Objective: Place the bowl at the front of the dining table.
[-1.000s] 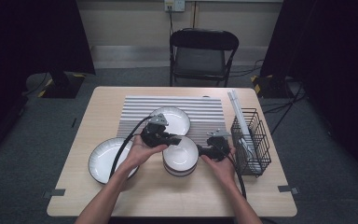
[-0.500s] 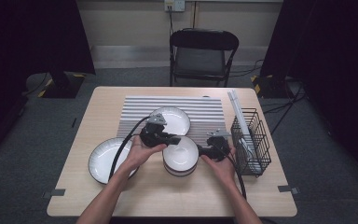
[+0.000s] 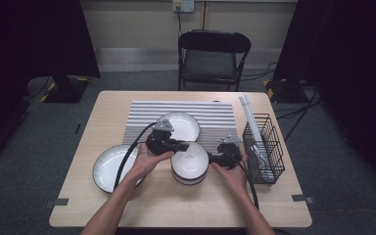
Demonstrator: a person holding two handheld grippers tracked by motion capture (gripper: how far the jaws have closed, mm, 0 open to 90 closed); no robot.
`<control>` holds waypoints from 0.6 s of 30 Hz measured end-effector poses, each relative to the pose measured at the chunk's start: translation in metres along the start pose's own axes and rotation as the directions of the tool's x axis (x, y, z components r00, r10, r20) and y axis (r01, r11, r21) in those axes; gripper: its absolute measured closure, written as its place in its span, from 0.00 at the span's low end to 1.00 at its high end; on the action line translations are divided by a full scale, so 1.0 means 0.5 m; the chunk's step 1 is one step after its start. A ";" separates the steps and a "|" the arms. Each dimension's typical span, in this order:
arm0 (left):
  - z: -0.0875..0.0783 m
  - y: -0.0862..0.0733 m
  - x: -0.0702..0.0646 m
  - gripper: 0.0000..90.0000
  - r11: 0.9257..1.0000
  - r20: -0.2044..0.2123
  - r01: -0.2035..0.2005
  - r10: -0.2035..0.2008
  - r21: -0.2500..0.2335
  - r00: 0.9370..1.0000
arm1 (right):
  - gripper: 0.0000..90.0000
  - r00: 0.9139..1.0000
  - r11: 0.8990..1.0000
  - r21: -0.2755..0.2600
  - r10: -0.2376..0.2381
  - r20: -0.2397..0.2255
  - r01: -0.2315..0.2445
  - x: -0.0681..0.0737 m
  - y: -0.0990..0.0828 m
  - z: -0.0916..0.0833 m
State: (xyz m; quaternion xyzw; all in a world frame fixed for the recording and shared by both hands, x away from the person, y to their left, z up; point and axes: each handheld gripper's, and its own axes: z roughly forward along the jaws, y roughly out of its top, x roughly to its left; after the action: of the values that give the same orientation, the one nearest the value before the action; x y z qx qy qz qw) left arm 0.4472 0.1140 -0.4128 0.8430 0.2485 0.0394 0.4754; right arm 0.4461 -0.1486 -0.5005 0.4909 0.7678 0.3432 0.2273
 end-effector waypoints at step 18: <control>-0.019 0.006 0.004 0.88 0.998 -0.007 0.032 -0.033 -0.053 0.999 | 0.28 1.000 1.000 0.000 0.001 0.000 -0.001 0.000 0.000 0.000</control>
State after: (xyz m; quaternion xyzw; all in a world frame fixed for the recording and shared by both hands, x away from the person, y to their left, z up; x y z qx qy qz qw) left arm 0.4471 0.1211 -0.4052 0.8257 0.2629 0.0414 0.4973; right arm 0.4462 -0.1485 -0.5006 0.4913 0.7675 0.3433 0.2274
